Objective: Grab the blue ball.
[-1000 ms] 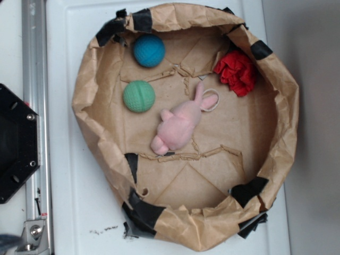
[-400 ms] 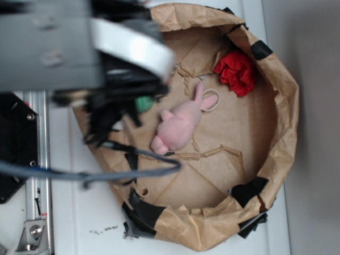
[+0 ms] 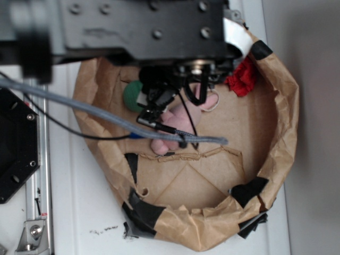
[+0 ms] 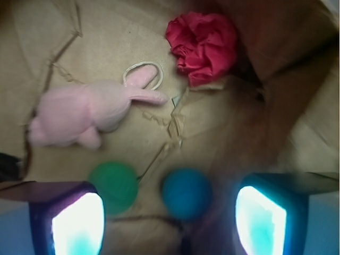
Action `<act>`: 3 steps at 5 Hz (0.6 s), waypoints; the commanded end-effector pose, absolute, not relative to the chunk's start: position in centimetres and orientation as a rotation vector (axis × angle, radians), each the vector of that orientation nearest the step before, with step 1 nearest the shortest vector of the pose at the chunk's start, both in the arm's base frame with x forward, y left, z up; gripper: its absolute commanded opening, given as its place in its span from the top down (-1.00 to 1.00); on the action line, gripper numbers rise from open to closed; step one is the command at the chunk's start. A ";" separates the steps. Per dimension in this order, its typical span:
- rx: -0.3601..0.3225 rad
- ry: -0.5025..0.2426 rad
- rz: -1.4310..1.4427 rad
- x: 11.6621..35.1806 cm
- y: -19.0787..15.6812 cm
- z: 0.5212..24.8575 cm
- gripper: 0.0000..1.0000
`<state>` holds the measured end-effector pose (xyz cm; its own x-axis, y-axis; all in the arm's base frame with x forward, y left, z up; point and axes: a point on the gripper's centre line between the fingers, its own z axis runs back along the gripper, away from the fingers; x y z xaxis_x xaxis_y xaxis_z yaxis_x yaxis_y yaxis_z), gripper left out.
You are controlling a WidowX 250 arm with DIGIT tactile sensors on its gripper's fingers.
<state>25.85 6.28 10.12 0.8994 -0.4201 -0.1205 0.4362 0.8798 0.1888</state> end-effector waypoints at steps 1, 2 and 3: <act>0.176 -0.021 -0.745 23.7 3.5 8.3 -1.00; 0.154 -0.001 -0.757 22.7 6.1 7.9 -1.00; 0.161 0.039 -0.709 23.3 8.4 7.1 -1.00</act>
